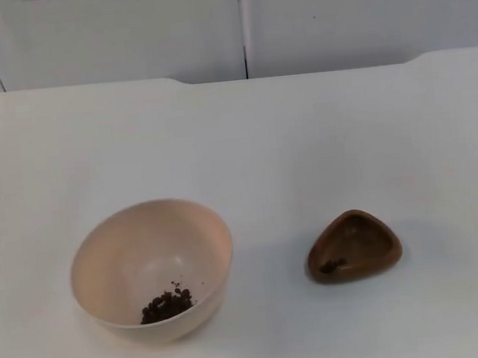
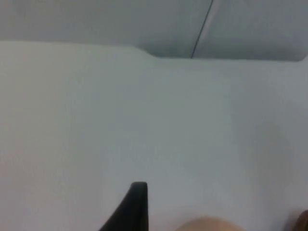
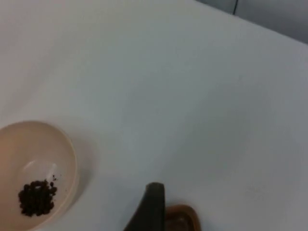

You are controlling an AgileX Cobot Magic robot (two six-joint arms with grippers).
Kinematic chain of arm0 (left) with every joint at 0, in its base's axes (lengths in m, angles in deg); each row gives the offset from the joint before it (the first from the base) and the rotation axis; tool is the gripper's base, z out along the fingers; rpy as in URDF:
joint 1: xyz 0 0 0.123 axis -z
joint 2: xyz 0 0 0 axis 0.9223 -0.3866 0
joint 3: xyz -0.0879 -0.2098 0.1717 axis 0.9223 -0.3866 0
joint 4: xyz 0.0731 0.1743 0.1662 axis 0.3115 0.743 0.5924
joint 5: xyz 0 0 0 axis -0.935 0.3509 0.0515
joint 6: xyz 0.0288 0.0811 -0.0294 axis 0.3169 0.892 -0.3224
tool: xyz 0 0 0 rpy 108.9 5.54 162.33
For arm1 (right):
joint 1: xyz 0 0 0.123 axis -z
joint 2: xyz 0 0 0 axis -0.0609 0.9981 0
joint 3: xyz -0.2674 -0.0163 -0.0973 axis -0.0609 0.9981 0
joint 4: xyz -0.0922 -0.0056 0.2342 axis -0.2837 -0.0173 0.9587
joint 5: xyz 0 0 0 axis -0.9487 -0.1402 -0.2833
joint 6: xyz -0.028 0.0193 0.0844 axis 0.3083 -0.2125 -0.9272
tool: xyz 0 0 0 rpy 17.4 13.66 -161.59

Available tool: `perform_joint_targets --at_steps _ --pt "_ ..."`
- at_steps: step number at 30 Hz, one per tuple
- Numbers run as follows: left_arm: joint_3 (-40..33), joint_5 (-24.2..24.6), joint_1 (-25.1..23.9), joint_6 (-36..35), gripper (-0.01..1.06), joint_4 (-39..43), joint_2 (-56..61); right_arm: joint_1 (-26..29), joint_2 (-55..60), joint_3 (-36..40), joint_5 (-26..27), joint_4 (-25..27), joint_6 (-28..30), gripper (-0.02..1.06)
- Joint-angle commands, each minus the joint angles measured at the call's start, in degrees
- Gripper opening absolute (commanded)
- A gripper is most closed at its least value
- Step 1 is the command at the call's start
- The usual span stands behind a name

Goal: Pick up the bowl with the left hand and pour the coffee beans from the cup into the bowl with the right hand.

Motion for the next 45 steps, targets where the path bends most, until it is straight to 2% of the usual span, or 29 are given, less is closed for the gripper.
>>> perform_joint_targets --at_steps 1,10,16,20,28,37,44,45 --pt "0.07 0.86 0.01 0.51 1.00 -0.42 4.43 0.09 -3.30 0.22 -1.77 0.07 1.32 0.80" --pt "0.07 7.98 0.01 3.50 1.00 -0.42 18.62 0.09 -14.31 0.31 -5.96 0.18 1.32 0.80" --pt "0.07 12.09 0.01 5.01 1.00 -0.42 23.38 0.09 -19.63 2.74 -5.89 0.18 1.32 0.80" --pt "0.07 16.77 0.01 7.94 1.00 -0.82 27.05 0.09 -26.09 9.20 -4.58 0.18 1.32 0.80" --pt "-0.18 20.76 0.01 13.83 1.00 -4.53 30.60 0.09 -35.47 18.40 -3.35 0.18 1.32 0.80" --pt "-9.42 22.48 0.01 17.57 1.00 -8.65 37.94 0.09 -46.98 27.06 -3.30 0.18 1.32 0.80" --pt "-11.29 30.36 0.01 21.54 1.00 -9.45 46.59 0.09 -57.75 32.29 -4.94 0.18 1.05 0.80" --pt "-11.29 30.36 0.01 21.54 1.00 -9.45 46.59 0.09 -57.75 32.29 -4.94 0.18 1.05 0.80"
